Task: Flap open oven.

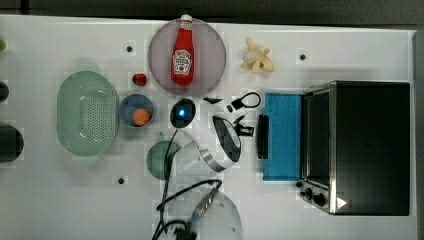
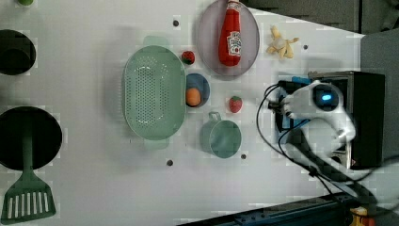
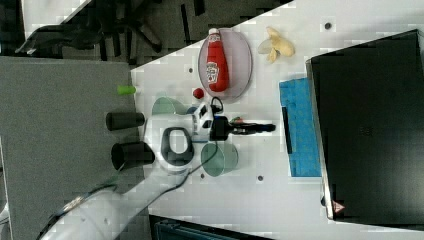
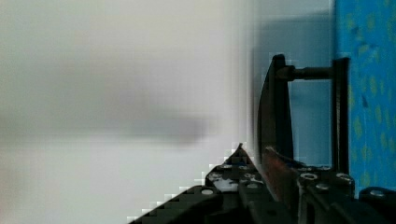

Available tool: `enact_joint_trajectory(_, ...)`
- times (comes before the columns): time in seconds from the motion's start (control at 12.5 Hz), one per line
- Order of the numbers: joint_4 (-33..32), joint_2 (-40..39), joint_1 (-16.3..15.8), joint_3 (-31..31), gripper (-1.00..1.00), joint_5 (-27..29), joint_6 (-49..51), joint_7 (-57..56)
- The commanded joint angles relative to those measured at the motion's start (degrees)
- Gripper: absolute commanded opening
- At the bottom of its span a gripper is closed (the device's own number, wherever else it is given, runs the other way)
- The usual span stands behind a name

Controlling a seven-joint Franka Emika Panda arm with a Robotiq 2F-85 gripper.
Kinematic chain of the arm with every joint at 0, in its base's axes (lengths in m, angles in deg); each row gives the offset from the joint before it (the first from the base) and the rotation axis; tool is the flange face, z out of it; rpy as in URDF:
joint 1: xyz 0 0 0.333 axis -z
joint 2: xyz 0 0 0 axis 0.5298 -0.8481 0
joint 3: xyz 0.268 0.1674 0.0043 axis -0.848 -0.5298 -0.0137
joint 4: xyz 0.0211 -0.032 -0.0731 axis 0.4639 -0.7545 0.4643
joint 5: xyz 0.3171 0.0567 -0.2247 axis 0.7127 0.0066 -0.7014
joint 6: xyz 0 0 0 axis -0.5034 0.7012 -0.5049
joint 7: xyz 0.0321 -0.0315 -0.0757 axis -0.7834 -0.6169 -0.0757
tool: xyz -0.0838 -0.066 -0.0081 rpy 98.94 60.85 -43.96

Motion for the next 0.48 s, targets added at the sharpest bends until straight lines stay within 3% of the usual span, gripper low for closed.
enact_joint_trajectory(0.08, 3.1, 13.9, 0.5, 0.7, -0.65, 11.8, 2.6, 4.0)
enact_joint_trajectory(0.48, 7.6, 28.5, 0.5, 1.8, -0.65, 31.4, 24.7, 4.5)
